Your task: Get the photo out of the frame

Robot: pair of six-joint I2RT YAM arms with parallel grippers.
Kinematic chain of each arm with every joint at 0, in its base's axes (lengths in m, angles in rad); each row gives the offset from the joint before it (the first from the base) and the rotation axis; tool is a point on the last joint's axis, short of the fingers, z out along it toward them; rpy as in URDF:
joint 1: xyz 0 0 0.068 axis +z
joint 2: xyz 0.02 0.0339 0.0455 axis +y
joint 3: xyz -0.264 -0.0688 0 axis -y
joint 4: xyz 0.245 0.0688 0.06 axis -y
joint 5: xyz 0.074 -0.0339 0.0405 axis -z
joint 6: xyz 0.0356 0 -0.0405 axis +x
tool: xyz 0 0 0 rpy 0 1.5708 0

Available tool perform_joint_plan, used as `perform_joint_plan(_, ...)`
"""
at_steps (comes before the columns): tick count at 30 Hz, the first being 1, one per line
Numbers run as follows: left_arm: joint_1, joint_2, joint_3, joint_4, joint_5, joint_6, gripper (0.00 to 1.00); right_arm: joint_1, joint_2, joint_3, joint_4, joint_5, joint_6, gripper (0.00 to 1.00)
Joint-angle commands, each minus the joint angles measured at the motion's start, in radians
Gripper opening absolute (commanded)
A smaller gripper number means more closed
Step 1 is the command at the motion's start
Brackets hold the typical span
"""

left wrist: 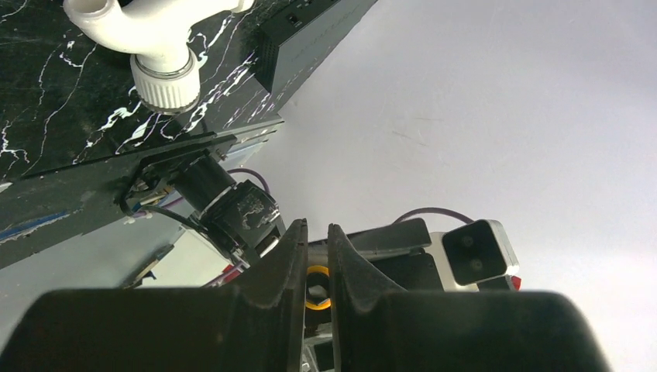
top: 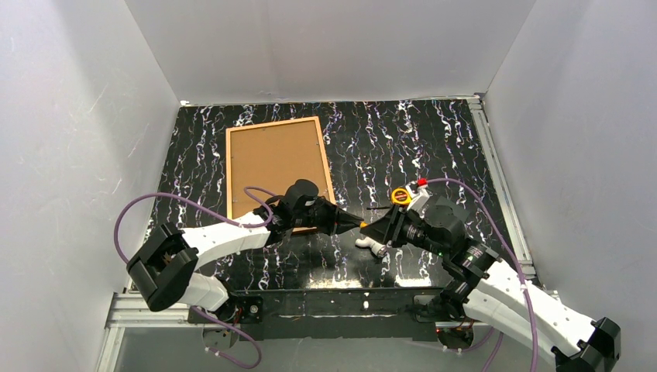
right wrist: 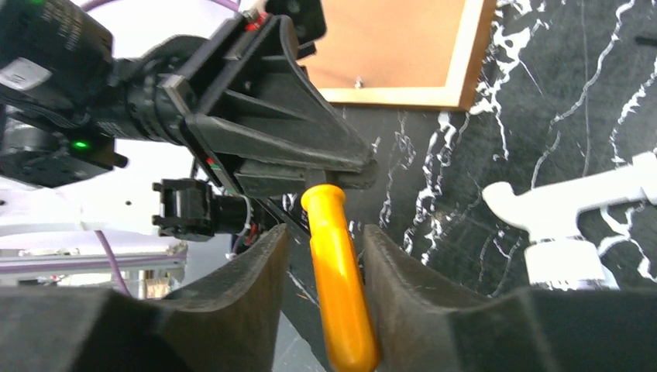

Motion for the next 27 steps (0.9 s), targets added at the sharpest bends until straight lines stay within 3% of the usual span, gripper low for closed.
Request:
perform_joint_plan(1,0.001,-0.023,0.009,0.007,0.015,-0.013,0.00,-0.004,-0.024,-0.010,0.149,0.047,0.034,0.43)
perform_joint_plan(10,0.001,-0.018,-0.005,0.021,0.015,-0.025,0.00,-0.005,-0.061,-0.028,0.132,0.083,0.019,0.39)
perform_joint_plan(14,0.001,-0.024,-0.004,0.013,0.012,-0.022,0.00,-0.004,-0.049,-0.034,0.149,0.040,0.009,0.52)
perform_joint_plan(22,0.002,-0.020,-0.004,0.015,0.007,-0.024,0.00,-0.005,-0.048,-0.042,0.146,0.028,0.002,0.51)
perform_joint_plan(25,0.001,-0.018,0.000,0.008,0.007,-0.022,0.00,-0.005,-0.041,-0.044,0.148,0.029,0.004,0.45)
perform_joint_plan(27,0.001,-0.017,0.001,0.004,0.013,-0.017,0.00,-0.005,-0.035,-0.043,0.161,0.020,0.000,0.27)
